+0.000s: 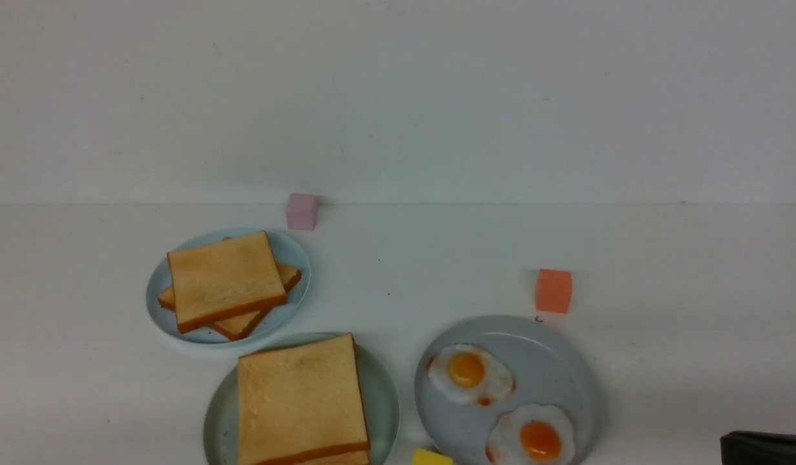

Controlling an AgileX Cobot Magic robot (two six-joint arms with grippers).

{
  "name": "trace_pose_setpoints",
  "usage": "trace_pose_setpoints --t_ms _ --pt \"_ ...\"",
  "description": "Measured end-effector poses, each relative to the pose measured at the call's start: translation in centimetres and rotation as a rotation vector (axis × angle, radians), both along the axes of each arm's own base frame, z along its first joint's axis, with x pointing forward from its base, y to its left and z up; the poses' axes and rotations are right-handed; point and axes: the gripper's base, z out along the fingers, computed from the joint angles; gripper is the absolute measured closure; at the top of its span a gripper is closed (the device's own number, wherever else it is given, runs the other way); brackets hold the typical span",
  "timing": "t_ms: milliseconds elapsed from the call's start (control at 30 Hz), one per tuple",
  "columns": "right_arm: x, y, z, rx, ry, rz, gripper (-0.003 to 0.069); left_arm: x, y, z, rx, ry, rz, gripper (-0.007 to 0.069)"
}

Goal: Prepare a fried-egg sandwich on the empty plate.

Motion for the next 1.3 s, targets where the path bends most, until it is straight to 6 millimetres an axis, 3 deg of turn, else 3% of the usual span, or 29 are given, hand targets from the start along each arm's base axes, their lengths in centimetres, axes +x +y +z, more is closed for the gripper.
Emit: trace_pose_setpoints --t_ms 267,500,633,800,1033,1300 --pt "-0.2 -0.1 0.2 0.003 -0.015 0.001 0.0592 0.0 0.0 0.0 -0.003 0.000 0.000 0.0612" --pt "-2.2 -2.2 2.2 -0.100 -0.277 -0.076 0.0584 0.0 0.0 0.0 -0.005 0.001 0.000 0.0606" --pt "-3.7 -2.9 2.1 -0.094 -0.280 -0.138 0.0577 0.0 0.0 0.0 -0.005 0.001 0.000 0.0603" --pt "-5.2 -3.8 -0.5 -0.054 -0.299 -0.275 0.0573 0.0 0.0 0.0 -0.005 0.001 0.000 0.0596" --pt "-5.7 -4.4 -7.5 -0.061 -0.243 -0.364 0.0566 0.0 0.0 0.0 -0.005 0.000 0.000 0.0588" --pt "-5.5 -4.5 -7.4 -0.045 -0.290 -0.379 0.0557 0.0 0.0 0.0 -0.008 0.001 0.000 0.0582"
